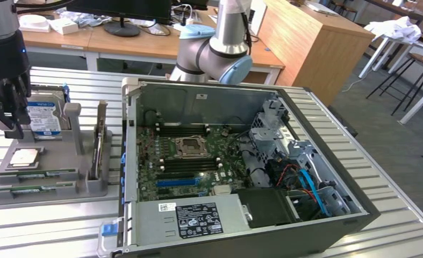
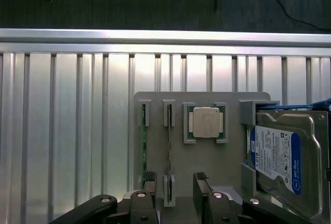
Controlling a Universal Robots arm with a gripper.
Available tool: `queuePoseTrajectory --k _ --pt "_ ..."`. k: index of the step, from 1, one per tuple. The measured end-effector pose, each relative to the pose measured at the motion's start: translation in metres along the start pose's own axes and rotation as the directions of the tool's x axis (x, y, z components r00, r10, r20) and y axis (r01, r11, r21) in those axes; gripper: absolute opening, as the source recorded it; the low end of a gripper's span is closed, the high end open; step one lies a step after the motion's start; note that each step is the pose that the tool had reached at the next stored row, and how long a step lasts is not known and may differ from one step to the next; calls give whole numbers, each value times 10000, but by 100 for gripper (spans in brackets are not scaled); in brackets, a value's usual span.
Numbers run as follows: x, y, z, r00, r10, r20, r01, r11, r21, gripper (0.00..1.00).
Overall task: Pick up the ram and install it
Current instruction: 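Pick up the ram and move it above insertion slot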
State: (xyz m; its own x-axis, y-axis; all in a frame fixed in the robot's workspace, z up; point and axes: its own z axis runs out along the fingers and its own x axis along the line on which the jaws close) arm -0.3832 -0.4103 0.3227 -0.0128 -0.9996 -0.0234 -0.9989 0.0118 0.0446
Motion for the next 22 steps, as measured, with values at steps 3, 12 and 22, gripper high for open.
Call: queuePoseTrajectory --k 3,12,22 --pt "15 0 2 10000 0 2 0 10000 4 41" --pt "105 -1 -2 10000 0 1 0 10000 1 41" --pt "112 -2 21 10000 0 1 0 10000 1 41"
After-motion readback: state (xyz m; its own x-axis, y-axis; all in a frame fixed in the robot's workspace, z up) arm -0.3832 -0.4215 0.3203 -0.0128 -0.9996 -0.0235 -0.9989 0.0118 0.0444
